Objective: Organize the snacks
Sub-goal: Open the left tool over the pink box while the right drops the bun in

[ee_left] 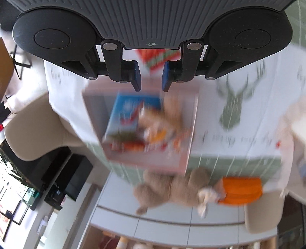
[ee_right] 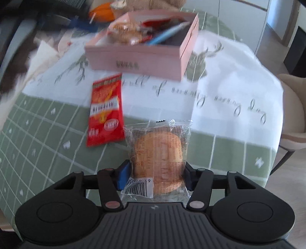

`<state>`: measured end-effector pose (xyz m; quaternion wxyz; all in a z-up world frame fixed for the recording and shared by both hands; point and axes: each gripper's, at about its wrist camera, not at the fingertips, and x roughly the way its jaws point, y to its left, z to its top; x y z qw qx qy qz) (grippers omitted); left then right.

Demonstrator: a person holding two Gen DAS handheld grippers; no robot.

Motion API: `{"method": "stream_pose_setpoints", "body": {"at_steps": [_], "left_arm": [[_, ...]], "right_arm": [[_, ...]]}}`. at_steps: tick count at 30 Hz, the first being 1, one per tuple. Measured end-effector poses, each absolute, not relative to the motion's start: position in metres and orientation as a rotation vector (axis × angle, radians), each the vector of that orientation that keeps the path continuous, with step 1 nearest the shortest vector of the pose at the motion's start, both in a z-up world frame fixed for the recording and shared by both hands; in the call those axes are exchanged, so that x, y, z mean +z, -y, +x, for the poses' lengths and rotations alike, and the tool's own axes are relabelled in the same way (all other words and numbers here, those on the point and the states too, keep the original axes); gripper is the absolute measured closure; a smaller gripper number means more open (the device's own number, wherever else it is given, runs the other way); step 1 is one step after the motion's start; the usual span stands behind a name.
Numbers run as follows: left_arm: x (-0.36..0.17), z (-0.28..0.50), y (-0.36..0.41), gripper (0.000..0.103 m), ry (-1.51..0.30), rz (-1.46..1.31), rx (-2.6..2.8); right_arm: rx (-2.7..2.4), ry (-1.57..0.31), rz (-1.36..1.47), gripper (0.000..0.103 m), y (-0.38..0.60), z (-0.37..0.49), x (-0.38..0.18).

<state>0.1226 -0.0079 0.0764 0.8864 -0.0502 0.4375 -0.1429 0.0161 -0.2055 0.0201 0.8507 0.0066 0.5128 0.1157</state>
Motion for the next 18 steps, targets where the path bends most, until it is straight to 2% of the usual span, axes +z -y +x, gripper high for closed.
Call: {"method": "stream_pose_setpoints", "body": {"at_steps": [7,9,10,11,14,18], "left_arm": [[0.033,0.074,-0.017,0.076,-1.033,-0.168,-0.289],[0.028,0.068,-0.021,0.076,-1.051,-0.151,-0.268],[0.028,0.067,-0.023,0.076,-1.055,-0.141,-0.263],[0.028,0.064,-0.025,0.076,-1.055,-0.135,-0.260],[0.029,0.061,-0.035,0.076,-1.049,-0.128,-0.258],[0.030,0.059,-0.045,0.076,-1.051,-0.134,-0.229]], "right_arm": [[0.240,-0.915,0.044,0.049,0.200,0.088,0.092],[0.236,-0.823,0.062,0.044,0.191,0.118,0.114],[0.231,-0.801,0.066,0.034,0.187,0.133,0.121],[0.221,-0.794,0.066,0.031,0.183,0.149,0.127],[0.205,-0.802,0.090,0.031,0.176,0.178,0.134],[0.216,-0.829,0.116,0.031,0.177,0.162,0.123]]}}
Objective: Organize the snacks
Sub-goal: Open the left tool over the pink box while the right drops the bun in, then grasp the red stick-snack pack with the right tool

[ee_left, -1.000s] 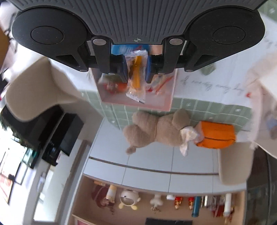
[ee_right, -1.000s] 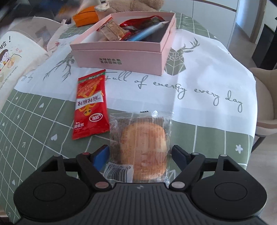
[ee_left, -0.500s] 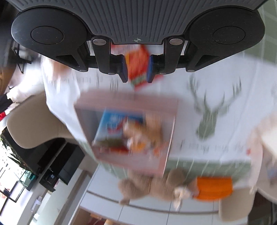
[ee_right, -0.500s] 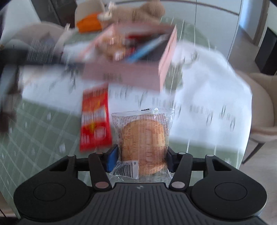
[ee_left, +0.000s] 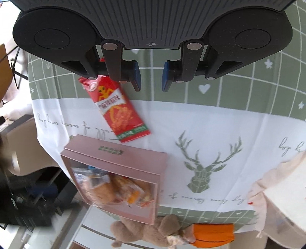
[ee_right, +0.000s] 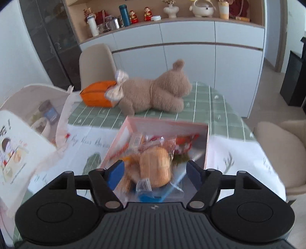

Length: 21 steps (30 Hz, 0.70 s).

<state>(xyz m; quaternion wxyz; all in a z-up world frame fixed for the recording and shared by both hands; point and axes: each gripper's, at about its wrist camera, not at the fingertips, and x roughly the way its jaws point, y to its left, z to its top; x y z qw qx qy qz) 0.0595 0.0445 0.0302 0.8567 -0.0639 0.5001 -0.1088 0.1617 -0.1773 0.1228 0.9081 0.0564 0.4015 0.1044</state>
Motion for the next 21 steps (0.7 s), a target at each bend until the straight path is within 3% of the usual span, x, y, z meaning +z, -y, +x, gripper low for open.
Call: {"method": "stream_pose_setpoints", "body": {"at_steps": [13,15,17,21], "left_arm": [[0.028,0.056,-0.051,0.076,-1.062,-0.154,-0.217],[0.028,0.056,-0.052,0.076,-1.062,-0.168,-0.218],[0.028,0.055,-0.052,0.076,-1.059,-0.175,-0.224],[0.024,0.058,-0.041,0.076,-1.067,-0.170,-0.261]], "right_arm": [[0.262,-1.046,0.096,0.031,0.144,0.062,0.002],[0.251,-1.019,0.033,0.038,0.133,0.054,0.000],[0.262,-0.985,-0.028,0.055,0.122,0.045,0.002],[0.285,-1.003,-0.024,0.061,0.119,0.030,0.002]]}}
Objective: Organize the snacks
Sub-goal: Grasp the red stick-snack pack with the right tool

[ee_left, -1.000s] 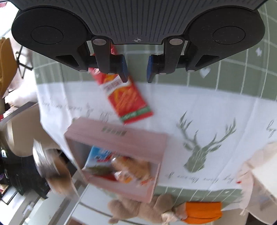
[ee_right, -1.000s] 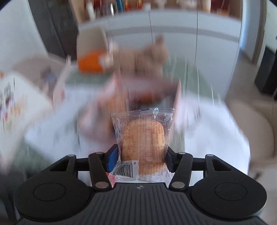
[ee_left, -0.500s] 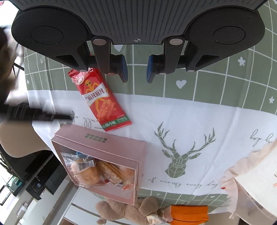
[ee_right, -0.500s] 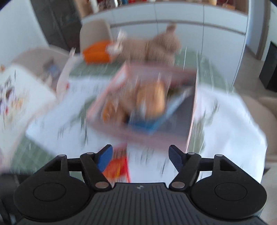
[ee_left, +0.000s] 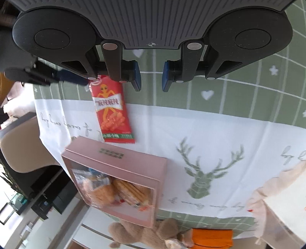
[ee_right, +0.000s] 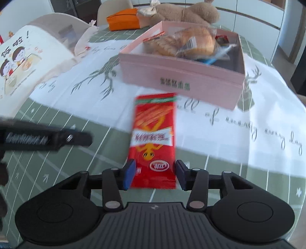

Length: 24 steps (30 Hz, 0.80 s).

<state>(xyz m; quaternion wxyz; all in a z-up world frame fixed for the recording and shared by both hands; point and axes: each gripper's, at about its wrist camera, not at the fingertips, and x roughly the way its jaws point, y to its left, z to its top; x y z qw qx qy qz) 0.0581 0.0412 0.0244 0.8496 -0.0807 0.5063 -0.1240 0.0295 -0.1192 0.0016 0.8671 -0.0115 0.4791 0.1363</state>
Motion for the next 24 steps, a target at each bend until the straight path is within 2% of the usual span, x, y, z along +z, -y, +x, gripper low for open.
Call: {"method": "stream_pose_setpoints", "body": {"at_steps": [13,15,17,24], "left_arm": [[0.009,0.081,0.025,0.076,-1.079,-0.082,-0.310],[0.009,0.084,0.034,0.075,-1.076,-0.067,-0.310],[0.010,0.085,0.043,0.074,-1.062,-0.039,-0.308],[0.016,0.075,0.034,0.073,-1.058,0.006,-0.302]], "right_arm": [[0.196,-1.009,-0.052,0.062,0.147,-0.019,0.003],[0.171,-1.001,-0.051,0.060,0.153,-0.023,0.003],[0.139,-0.997,-0.043,0.054,0.162,-0.025,0.003],[0.109,-0.949,0.046,0.051,0.189,-0.025,0.012]]}}
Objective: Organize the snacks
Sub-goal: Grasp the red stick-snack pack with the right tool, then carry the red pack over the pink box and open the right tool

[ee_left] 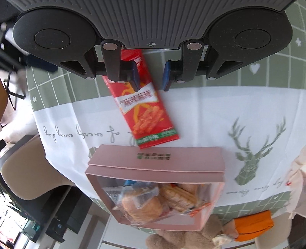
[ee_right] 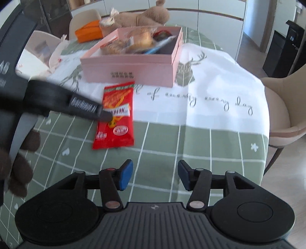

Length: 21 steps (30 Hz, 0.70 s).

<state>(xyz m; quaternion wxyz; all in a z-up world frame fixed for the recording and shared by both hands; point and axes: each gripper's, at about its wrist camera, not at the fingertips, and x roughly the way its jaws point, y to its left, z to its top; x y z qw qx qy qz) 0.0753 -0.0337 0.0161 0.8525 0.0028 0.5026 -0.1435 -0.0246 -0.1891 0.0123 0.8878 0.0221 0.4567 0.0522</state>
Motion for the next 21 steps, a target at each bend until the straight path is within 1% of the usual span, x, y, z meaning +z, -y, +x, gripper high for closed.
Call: {"method": "stream_pose_setpoints", "body": {"at_steps": [1,2,4,9,13,14,16,17,21], "left_arm": [[0.019,0.073,0.028,0.073,-1.052,0.004,-0.294],[0.022,0.071,0.021,0.073,-1.045,0.000,-0.287],[0.028,0.066,0.005,0.073,-1.033,-0.018,-0.270],[0.038,0.050,-0.037,0.073,-1.040,-0.067,-0.258],[0.038,0.036,-0.053,0.073,-1.064,-0.074,-0.277],[0.038,0.034,-0.056,0.073,-1.068,-0.076,-0.282],[0.037,0.029,-0.058,0.073,-1.073,-0.073,-0.292],[0.036,0.027,-0.058,0.073,-1.075,-0.073,-0.300],[0.036,0.025,-0.053,0.073,-1.077,-0.089,-0.350]], "right_arm": [[0.113,-0.941,0.045,0.049,0.188,-0.021,0.014],[0.119,-0.934,0.044,0.044,0.184,-0.017,0.016],[0.135,-0.923,0.041,0.041,0.175,-0.005,0.018],[0.185,-0.919,0.043,0.041,0.141,0.038,0.015],[0.147,-0.960,0.005,0.040,0.116,0.072,0.000],[0.139,-0.959,-0.022,0.049,0.110,0.074,0.000],[0.148,-0.970,-0.073,0.055,0.101,0.071,0.002],[0.165,-0.979,-0.084,0.057,0.098,0.066,0.004],[0.192,-1.009,-0.093,0.059,0.104,0.051,0.020]]}}
